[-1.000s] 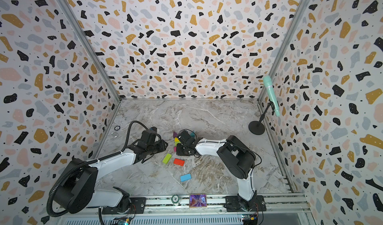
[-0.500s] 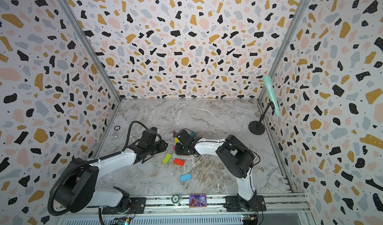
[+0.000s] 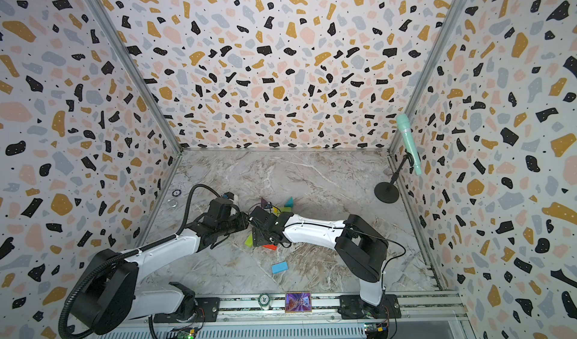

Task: Assemble a carrot with building blocks
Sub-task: Assemble the building block at the center of the board.

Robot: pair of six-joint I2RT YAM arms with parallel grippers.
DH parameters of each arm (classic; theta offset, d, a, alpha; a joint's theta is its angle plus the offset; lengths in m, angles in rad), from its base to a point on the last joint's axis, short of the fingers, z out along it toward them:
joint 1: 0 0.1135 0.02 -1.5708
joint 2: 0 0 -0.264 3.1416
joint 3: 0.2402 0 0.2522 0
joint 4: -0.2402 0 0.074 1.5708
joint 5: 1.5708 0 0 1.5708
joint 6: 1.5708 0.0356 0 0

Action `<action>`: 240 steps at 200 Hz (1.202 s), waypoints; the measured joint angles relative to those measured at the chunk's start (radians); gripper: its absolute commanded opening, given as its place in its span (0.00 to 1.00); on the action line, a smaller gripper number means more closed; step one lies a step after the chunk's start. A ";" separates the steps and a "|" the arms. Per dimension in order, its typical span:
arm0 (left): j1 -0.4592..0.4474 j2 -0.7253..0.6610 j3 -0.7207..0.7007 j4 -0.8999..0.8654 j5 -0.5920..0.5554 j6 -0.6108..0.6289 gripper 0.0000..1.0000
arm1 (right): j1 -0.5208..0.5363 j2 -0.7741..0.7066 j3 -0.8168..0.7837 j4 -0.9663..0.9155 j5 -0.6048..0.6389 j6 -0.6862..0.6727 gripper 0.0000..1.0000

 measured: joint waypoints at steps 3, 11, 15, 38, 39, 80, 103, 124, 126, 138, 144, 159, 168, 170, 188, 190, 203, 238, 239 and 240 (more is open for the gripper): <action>0.000 -0.002 -0.001 0.000 0.001 0.000 0.30 | 0.002 0.005 0.007 -0.011 0.005 0.005 0.83; 0.000 -0.006 -0.003 0.002 0.004 0.000 0.30 | 0.005 0.018 0.022 -0.034 0.019 0.016 0.84; 0.000 -0.008 -0.005 0.005 0.005 0.000 0.30 | 0.006 0.026 0.028 -0.045 0.025 0.023 0.84; 0.000 -0.013 -0.013 0.015 0.014 0.001 0.30 | 0.009 0.061 0.036 -0.087 0.042 0.048 0.85; 0.000 -0.013 -0.013 0.015 0.014 0.000 0.30 | 0.009 0.062 0.036 -0.088 0.042 0.048 0.85; 0.000 -0.016 -0.014 0.015 0.021 0.008 0.30 | 0.014 0.097 0.049 -0.109 0.032 0.073 0.86; 0.000 -0.024 -0.015 0.015 0.021 0.013 0.30 | 0.019 0.103 0.048 -0.110 0.020 0.080 0.84; 0.000 -0.026 -0.019 0.015 0.021 0.013 0.30 | 0.020 0.104 0.035 -0.110 0.017 0.075 0.83; 0.000 -0.026 -0.020 0.015 0.021 0.013 0.30 | 0.020 0.104 0.034 -0.110 0.017 0.073 0.83; 0.000 -0.026 -0.024 0.015 0.021 0.015 0.30 | 0.021 0.104 0.027 -0.110 0.018 0.060 0.82; 0.000 -0.026 -0.026 0.015 0.021 0.016 0.30 | 0.021 0.102 0.026 -0.111 0.019 0.051 0.82; 0.000 -0.024 -0.029 0.014 0.021 0.016 0.30 | 0.021 0.102 0.024 -0.110 0.017 0.035 0.80; 0.000 -0.023 -0.029 0.014 0.021 0.016 0.30 | 0.021 0.101 0.020 -0.109 0.017 0.025 0.79; 0.000 -0.023 -0.029 0.015 0.021 0.016 0.30 | 0.021 0.100 0.018 -0.109 0.017 0.025 0.79; 0.000 -0.018 -0.029 0.014 0.021 0.016 0.30 | 0.018 0.083 -0.008 -0.100 0.017 0.013 0.77; 0.000 -0.017 -0.029 0.014 0.021 0.016 0.30 | 0.018 0.080 -0.012 -0.098 0.017 0.011 0.77; 0.000 -0.014 -0.029 0.014 0.021 0.016 0.30 | 0.008 0.062 -0.039 -0.084 0.010 0.003 0.76; 0.000 0.012 -0.027 0.014 0.021 0.016 0.30 | -0.048 0.022 -0.095 -0.055 -0.008 -0.032 0.72; 0.000 0.013 -0.027 0.014 0.021 0.016 0.30 | -0.050 0.021 -0.096 -0.055 -0.008 -0.034 0.72; 0.000 0.014 -0.027 0.014 0.021 0.016 0.30 | -0.052 0.021 -0.097 -0.054 -0.007 -0.036 0.72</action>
